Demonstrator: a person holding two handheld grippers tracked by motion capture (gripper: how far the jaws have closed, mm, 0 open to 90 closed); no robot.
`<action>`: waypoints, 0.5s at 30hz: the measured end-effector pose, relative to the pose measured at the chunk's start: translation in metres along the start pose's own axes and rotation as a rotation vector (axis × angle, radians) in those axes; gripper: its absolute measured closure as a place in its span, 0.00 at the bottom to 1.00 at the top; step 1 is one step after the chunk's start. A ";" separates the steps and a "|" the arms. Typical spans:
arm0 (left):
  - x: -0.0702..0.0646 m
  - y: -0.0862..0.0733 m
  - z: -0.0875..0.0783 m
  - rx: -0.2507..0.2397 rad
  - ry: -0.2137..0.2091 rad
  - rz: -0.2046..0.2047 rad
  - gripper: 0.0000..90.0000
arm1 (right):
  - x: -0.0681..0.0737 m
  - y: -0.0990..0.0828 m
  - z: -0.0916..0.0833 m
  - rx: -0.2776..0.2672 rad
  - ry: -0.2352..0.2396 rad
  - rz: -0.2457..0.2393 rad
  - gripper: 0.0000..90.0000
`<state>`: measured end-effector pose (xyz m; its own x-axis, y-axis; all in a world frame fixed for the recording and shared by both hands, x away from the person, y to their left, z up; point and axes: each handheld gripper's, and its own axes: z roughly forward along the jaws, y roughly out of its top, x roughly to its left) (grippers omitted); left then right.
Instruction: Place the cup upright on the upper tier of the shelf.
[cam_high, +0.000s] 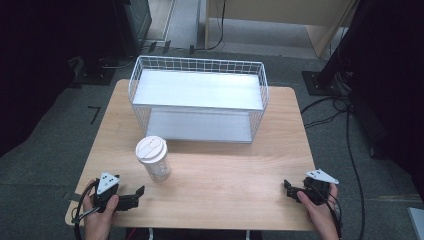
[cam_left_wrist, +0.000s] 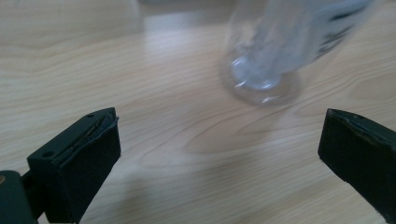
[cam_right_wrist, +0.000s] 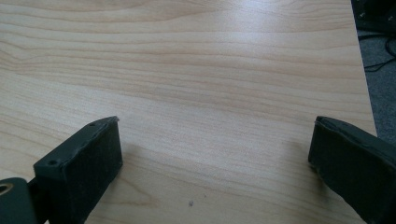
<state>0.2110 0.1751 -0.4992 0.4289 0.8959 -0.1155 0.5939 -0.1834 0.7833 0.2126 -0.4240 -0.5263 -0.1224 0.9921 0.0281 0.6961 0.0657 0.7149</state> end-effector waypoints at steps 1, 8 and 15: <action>-0.003 0.001 -0.002 -0.016 -0.021 0.005 0.00 | 0.000 0.000 0.000 0.000 0.000 -0.001 0.03; -0.022 0.005 -0.005 -0.115 -0.148 0.027 0.00 | 0.000 0.000 0.000 0.000 0.000 0.000 0.03; -0.033 0.012 0.007 -0.126 -0.168 0.001 0.00 | 0.000 0.000 0.000 0.000 0.001 0.000 0.03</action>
<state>0.2087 0.1404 -0.4903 0.5427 0.8140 -0.2068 0.5080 -0.1221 0.8526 0.2127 -0.4240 -0.5264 -0.1234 0.9920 0.0285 0.6958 0.0660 0.7152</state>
